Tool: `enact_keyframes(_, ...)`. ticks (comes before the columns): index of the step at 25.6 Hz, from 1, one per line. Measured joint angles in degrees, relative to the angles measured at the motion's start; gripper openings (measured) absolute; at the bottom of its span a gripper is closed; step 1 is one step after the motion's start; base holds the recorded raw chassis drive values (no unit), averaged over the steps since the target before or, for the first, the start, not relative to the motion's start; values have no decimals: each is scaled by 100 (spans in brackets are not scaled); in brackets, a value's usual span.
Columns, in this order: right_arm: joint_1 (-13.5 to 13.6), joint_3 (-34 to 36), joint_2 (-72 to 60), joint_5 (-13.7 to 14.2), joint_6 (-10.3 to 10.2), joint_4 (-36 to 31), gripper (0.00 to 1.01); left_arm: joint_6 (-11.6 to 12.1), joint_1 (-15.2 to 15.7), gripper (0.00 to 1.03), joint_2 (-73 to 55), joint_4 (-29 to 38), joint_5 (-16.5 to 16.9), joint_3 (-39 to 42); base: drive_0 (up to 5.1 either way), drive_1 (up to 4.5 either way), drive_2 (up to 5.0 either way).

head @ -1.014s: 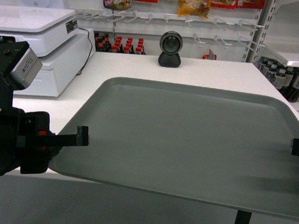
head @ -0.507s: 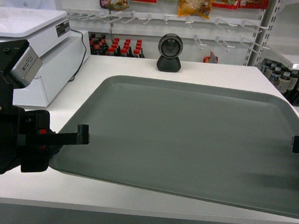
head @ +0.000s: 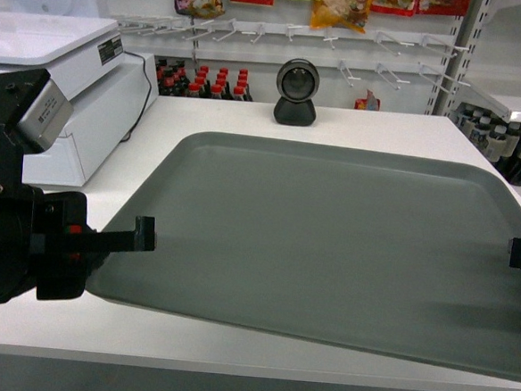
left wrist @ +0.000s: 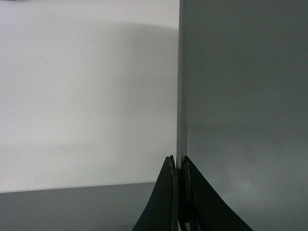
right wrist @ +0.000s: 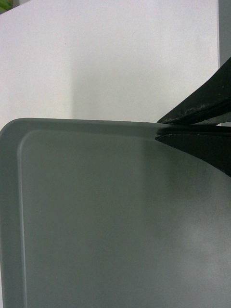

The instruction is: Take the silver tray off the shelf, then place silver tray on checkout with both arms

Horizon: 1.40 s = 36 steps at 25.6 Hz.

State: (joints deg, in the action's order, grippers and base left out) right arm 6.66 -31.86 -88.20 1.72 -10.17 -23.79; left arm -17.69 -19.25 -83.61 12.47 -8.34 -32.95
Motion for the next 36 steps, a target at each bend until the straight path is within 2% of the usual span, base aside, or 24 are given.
enact_keyframes(4,-39,192,-162,-168,153,-870,3,46,-175,2,-162,546,-623,61,0,0,0)
enact_keyframes(5,-72,151,-422,-234,470,-1464,3,164,-273,2,-435,1051,-1235,-20,0,0,0)
enact_keyframes(6,-76,13,-623,-308,623,-1764,3,190,-275,3,-688,1237,-1427,-205,0,0,0)
enact_keyframes(7,-90,-256,-887,-313,743,-1945,3,319,-227,3,-1067,1427,-1502,-522,0,0,0)
enact_keyframes(9,-136,-918,-1416,-321,852,-1794,3,426,-66,3,-1714,1440,-1228,-1187,0,0,0)
enact_keyframes(11,-144,-1576,-2098,-275,876,-1600,3,470,129,3,-2459,1351,-911,-1875,0,0,0)
enact_keyframes(15,-142,-2990,-3458,-232,986,-826,3,461,407,3,-3840,610,-470,-3169,0,0,0)
enact_keyframes(19,-144,-4249,-4350,-52,1274,46,3,328,490,3,-4516,-267,-157,-4166,0,0,0)
enact_keyframes(20,-149,-4463,-4476,-26,1307,293,3,223,511,3,-4605,-507,-55,-4275,0,0,0)
enact_keyframes(21,-160,-4588,-4566,-33,1414,461,8,151,518,9,-4658,-498,4,-4293,0,0,0)
enact_keyframes(22,-175,-4704,-4666,-44,1580,566,17,149,518,18,-4723,-518,-109,-4317,0,0,0)
enact_keyframes(23,-192,-4835,-4754,-7,1622,717,26,140,555,27,-4750,-553,-116,-4323,0,0,0)
enact_keyframes(25,-254,-5021,-4824,129,1554,911,45,85,621,45,-4725,-533,-109,-4321,0,0,0)
enact_keyframes(27,-398,-4942,-4686,109,1412,772,63,-105,708,63,-4494,-343,98,-4140,0,0,0)
enact_keyframes(28,-505,-4739,-4448,31,1322,664,72,-197,743,72,-4183,-195,245,-3899,0,0,0)
enact_keyframes(29,-610,-4465,-4100,-127,1311,461,81,-192,748,81,-3783,20,208,-3665,0,0,0)
enact_keyframes(31,-752,-3652,-2959,-660,1279,2,100,125,662,100,-2498,1016,-103,-2850,0,0,0)
enact_keyframes(32,-737,-3331,-2697,-490,1217,-1172,95,544,586,94,-1878,2122,-413,-2288,0,0,0)
enact_keyframes(33,-702,-2874,-2455,-221,1141,-2341,84,1010,553,83,-1180,3165,-382,-1637,0,0,0)
enact_keyframes(34,-682,-2159,-2232,-195,1106,-3171,73,1327,627,72,-710,3897,-310,-1040,0,0,0)
enact_keyframes(35,-662,-1469,-2081,-190,1102,-3687,62,1482,807,62,-507,4264,-269,-509,0,0,0)
enact_keyframes(36,-667,-927,-1882,-188,1093,-3989,51,1565,977,51,-424,4336,-216,35,0,0,0)
